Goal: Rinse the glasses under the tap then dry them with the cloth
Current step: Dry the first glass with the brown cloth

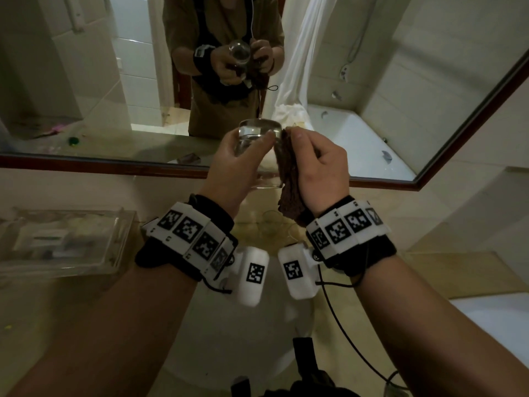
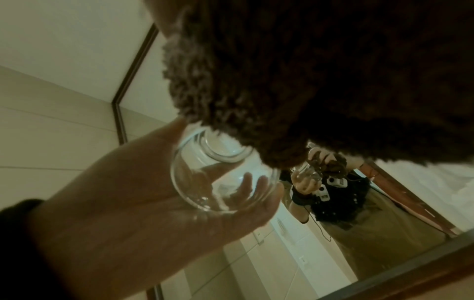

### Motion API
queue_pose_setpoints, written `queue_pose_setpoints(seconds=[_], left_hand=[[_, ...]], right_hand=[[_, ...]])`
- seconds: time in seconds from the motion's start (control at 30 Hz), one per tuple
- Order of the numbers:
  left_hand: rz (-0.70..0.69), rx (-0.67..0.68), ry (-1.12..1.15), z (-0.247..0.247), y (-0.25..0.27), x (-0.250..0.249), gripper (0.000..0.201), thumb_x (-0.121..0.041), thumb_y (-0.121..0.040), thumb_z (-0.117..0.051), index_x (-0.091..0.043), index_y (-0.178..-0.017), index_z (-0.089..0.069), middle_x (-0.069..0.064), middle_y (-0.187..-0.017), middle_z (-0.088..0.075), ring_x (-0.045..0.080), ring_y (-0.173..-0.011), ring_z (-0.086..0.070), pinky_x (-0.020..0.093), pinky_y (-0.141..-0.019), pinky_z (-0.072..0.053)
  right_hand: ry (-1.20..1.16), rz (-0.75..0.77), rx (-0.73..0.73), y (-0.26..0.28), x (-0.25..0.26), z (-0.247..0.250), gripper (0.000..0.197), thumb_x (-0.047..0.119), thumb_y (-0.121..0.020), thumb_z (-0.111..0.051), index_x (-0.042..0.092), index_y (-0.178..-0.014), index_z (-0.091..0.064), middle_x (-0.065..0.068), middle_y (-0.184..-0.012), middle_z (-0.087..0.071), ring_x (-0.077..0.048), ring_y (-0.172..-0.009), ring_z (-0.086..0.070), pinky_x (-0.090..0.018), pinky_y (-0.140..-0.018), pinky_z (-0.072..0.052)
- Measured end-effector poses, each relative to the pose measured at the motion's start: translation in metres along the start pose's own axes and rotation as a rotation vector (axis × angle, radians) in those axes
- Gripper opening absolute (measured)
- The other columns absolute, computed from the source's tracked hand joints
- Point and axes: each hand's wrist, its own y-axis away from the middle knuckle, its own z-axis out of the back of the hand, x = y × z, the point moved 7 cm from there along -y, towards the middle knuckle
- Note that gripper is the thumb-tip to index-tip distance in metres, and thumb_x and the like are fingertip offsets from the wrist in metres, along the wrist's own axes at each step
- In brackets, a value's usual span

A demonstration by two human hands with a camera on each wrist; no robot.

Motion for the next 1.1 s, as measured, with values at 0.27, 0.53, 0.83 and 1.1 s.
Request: queue_pose_setpoints(seconds=[0.27,0.53,0.83,1.1], left_hand=[[-0.048,-0.014,-0.099,0.002,0.002,-0.006,0.041,-0.041,-0.086,-0.068,-0.019,-0.119,-0.057,0.005,-0.112,-0.069,0.023,-0.103,-0.068,0.033,-0.078,-0.057],[0.009,0.015,0.017,-0.003,0.004,0.002,0.042,-0.022,-0.087,-0.070,-0.014,-0.124,-0.052,0.007,-0.106,-0.068,0.028,-0.087,-0.067,0.041,-0.076,-0.055],[0.080,0.069,0.114,-0.005,0.005,0.007,0.039,-0.022,-0.090,-0.065,-0.011,-0.125,-0.052,0.018,-0.113,-0.066,0.027,-0.089,-0.068,0.042,-0.077,-0.057],[0.061,0.000,0.089,0.006,0.001,0.010,0.050,-0.032,-0.081,-0.070,-0.018,-0.126,-0.052,0.014,-0.118,-0.066,0.028,-0.096,-0.070,0.048,-0.083,-0.058]], right_hand=[[-0.027,0.042,-0.011,0.001,0.009,0.001,0.031,0.030,-0.094,-0.049,0.011,-0.101,-0.072,0.000,-0.090,-0.070,-0.007,-0.082,-0.061,-0.022,-0.074,-0.046],[-0.033,-0.035,0.023,-0.003,-0.004,0.001,0.025,0.022,-0.097,-0.051,0.023,-0.079,-0.069,0.020,-0.060,-0.061,0.003,-0.062,-0.054,-0.014,-0.061,-0.041],[-0.050,-0.033,0.010,-0.002,-0.002,0.003,0.024,0.024,-0.097,-0.050,0.014,-0.095,-0.072,0.008,-0.077,-0.068,-0.004,-0.073,-0.061,-0.018,-0.068,-0.046],[-0.023,0.038,0.013,0.006,0.009,0.000,0.024,0.023,-0.096,-0.052,0.012,-0.101,-0.072,0.001,-0.094,-0.071,-0.006,-0.087,-0.063,-0.019,-0.078,-0.048]])
